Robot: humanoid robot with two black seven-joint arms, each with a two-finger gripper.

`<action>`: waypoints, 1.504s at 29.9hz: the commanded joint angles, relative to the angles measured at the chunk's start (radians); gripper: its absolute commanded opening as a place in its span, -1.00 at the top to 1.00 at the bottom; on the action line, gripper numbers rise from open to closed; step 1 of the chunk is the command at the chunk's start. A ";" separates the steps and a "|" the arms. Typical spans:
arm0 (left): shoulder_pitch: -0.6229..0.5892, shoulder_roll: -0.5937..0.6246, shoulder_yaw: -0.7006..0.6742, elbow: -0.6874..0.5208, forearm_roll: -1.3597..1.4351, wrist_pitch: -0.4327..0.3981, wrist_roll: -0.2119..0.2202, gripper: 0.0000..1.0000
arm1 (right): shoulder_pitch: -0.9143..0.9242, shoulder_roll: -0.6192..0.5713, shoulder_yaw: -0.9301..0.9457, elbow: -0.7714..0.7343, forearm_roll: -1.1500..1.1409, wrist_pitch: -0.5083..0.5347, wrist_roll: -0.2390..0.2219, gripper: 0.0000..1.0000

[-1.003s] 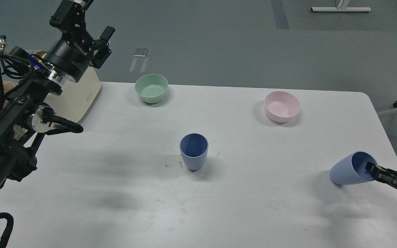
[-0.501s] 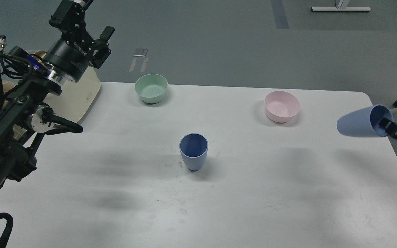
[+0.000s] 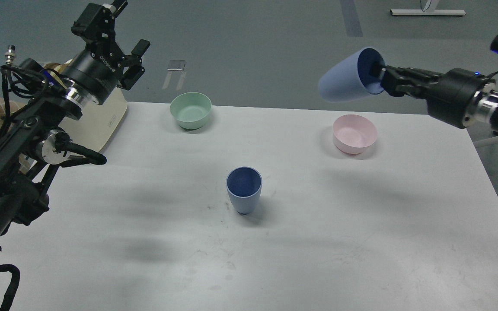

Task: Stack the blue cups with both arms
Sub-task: 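Lift the blue cup with the right gripper toward the center cup, then lower the held cup into the center blue cup, then open the right gripper and raise it away from the stack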

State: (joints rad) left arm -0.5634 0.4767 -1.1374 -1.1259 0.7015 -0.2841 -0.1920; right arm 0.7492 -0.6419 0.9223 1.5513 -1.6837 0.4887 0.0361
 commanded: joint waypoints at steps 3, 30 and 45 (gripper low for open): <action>-0.003 -0.004 -0.004 0.002 0.000 0.000 0.011 -0.95 | 0.120 0.088 -0.172 -0.004 -0.005 0.000 -0.031 1.00; 0.000 -0.046 0.001 0.002 0.000 -0.001 0.020 -0.95 | 0.271 0.189 -0.491 -0.016 -0.010 0.000 -0.082 1.00; 0.005 -0.043 0.002 0.002 0.000 -0.003 0.019 -0.95 | 0.240 0.219 -0.528 -0.030 -0.047 0.000 -0.084 1.00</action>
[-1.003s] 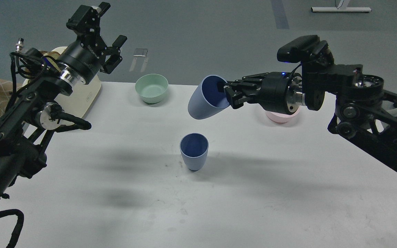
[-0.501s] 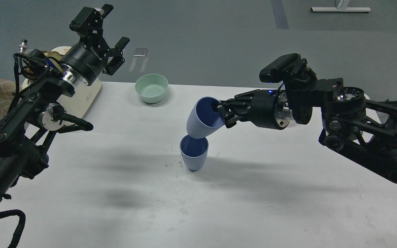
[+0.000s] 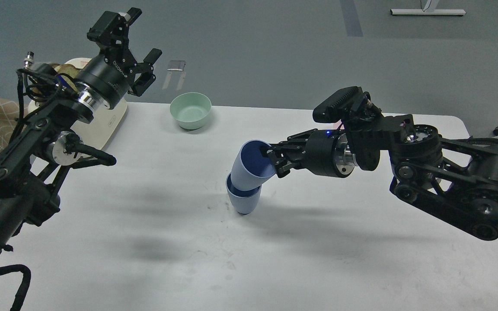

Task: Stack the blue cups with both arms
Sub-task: 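Open the right gripper and raise it away from the stack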

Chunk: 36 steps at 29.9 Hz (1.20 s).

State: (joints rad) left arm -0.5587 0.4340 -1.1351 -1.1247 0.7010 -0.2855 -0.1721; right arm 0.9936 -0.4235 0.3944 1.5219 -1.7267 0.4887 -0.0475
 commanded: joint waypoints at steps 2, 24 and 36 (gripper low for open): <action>0.000 -0.001 0.000 0.000 0.000 -0.001 0.000 -0.95 | -0.006 0.002 0.000 0.000 -0.004 0.000 0.000 0.98; 0.002 0.009 0.000 -0.004 0.000 -0.006 -0.001 -0.95 | -0.009 0.038 0.241 -0.011 0.015 0.000 0.001 -0.89; 0.006 0.003 -0.017 0.013 -0.021 -0.011 -0.013 -0.95 | -0.125 0.055 0.874 -0.196 0.378 0.000 0.011 -1.00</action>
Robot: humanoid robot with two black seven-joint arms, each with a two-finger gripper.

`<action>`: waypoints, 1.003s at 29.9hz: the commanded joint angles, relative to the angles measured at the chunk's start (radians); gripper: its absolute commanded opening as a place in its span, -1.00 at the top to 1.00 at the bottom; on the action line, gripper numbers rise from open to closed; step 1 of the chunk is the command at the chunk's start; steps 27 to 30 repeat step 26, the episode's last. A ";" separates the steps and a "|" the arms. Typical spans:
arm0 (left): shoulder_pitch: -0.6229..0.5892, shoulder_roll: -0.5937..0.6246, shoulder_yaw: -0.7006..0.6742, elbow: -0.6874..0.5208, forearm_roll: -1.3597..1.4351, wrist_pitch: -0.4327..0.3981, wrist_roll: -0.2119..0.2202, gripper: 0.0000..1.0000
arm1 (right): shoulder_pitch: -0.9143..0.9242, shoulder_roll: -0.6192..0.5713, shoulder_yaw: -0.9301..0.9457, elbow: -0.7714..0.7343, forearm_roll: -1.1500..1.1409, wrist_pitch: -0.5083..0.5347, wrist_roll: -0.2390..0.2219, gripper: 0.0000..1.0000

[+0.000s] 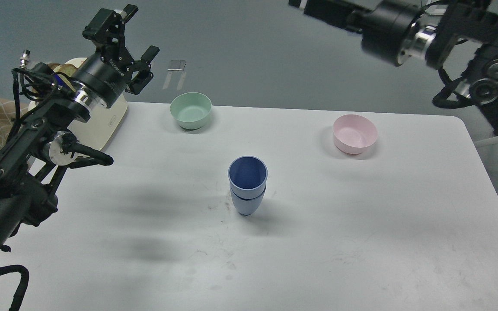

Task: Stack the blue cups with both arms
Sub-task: 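Open the right gripper and raise it away from the stack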

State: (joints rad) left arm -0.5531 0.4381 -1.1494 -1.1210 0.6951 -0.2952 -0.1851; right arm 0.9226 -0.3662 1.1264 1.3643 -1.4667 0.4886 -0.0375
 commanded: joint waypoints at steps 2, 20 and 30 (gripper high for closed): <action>0.001 0.001 -0.006 0.027 -0.054 -0.004 0.000 -0.95 | -0.086 -0.007 0.205 -0.068 0.156 0.000 0.001 -1.00; 0.001 -0.006 -0.062 0.059 -0.252 -0.028 0.007 -0.95 | -0.304 0.108 0.524 -0.384 0.724 0.000 0.008 -1.00; 0.001 -0.006 -0.084 0.095 -0.278 -0.061 0.009 -0.95 | -0.340 0.144 0.535 -0.386 0.727 0.000 0.011 -1.00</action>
